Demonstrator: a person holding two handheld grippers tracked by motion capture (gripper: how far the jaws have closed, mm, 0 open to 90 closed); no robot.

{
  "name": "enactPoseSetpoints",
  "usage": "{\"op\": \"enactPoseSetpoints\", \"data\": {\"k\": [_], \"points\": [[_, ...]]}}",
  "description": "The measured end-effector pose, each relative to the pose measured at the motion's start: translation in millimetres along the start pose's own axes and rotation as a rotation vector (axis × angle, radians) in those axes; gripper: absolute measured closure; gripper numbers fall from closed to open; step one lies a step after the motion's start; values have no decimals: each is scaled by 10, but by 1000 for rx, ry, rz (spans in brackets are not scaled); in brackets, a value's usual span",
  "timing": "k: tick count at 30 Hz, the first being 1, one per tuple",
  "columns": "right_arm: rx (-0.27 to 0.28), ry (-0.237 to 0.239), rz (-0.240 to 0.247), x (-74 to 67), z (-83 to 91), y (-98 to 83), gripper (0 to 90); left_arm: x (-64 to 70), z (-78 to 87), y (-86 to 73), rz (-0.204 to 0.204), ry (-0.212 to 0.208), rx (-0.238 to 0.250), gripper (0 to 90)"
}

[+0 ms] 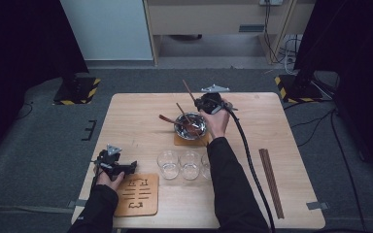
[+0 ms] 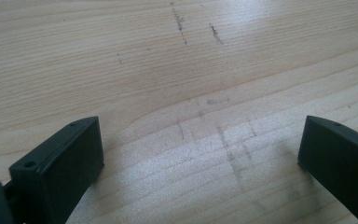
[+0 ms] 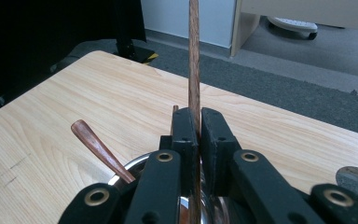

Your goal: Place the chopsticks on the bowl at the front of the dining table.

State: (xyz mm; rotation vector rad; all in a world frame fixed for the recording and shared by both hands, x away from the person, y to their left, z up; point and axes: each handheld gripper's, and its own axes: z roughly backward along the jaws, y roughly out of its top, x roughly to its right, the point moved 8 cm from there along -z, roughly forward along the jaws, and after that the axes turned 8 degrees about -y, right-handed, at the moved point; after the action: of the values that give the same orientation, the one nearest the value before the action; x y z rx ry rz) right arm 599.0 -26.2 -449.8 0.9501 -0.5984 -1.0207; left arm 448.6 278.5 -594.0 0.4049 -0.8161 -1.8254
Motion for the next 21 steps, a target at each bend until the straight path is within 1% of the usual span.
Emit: {"op": "enactPoseSetpoints", "data": {"k": [3,9,18,21], "points": [[-7,-1,-2,-11,-27,-21,847,0,0,0,0,0,0,0],[-27,8,12,-57,-132,-106,847,0,0,0,0,0,0,0],[-59,3,19,-78,-211,-192,847,0,0,0,0,0,0,0],[-77,-1,24,-79,-249,-237,847,0,0,0,0,0,0,0]]}}
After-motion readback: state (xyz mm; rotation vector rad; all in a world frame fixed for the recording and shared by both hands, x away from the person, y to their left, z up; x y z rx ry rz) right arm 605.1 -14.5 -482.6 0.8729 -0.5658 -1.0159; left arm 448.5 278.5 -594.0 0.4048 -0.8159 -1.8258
